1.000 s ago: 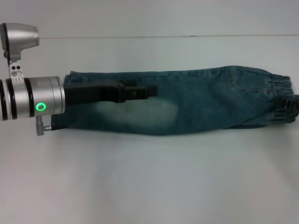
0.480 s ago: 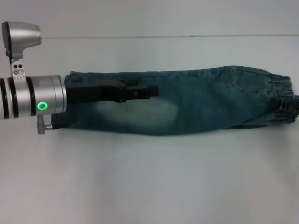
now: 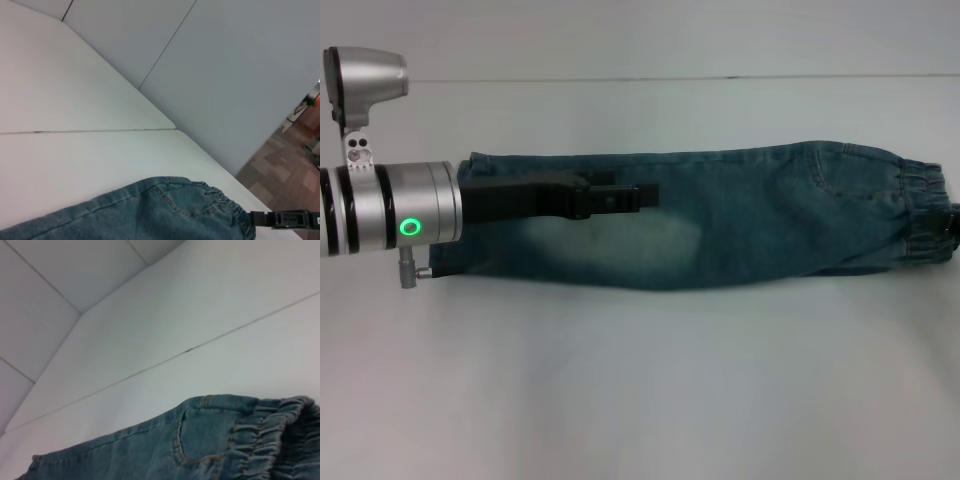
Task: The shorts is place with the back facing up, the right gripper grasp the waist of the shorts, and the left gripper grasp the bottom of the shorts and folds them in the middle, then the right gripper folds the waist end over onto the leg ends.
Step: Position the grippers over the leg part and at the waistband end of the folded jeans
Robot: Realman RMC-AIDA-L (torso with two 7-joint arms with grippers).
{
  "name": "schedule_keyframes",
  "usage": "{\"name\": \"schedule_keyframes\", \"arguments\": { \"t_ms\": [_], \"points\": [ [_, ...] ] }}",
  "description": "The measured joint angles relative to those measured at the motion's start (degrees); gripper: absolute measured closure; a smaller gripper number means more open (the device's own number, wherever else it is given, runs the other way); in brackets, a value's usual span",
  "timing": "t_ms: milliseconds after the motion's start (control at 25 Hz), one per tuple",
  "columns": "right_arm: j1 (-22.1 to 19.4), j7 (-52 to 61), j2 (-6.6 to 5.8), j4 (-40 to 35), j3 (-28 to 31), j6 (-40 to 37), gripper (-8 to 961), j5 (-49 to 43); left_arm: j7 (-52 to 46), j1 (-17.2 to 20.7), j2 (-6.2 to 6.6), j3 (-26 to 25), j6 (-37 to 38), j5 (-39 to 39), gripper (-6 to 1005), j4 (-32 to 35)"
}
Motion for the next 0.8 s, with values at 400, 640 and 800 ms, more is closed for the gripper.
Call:
{"name": "schedule_keyframes", "arguments": {
  "t_ms": [400, 640, 800],
  "points": [
    [0.08, 0.04, 0.07, 0.2, 0.51, -0.03, 637, 0.09, 0.1, -0.01, 0.0, 1.14, -1.15, -0.17, 51, -0.09],
    [0.3, 1.14, 0.07, 0.31, 0.51, 0.61, 684, -0.16, -0.06, -0.08, 0.0, 2.1, -1.65, -0.43, 52, -0.1],
    [0.31, 2.14, 0.06, 0.41, 0.13, 1.43, 716, -0.26, -0.07, -0.13, 0.0, 2.11, -1.67, -0.47, 51, -0.09]
  ]
}}
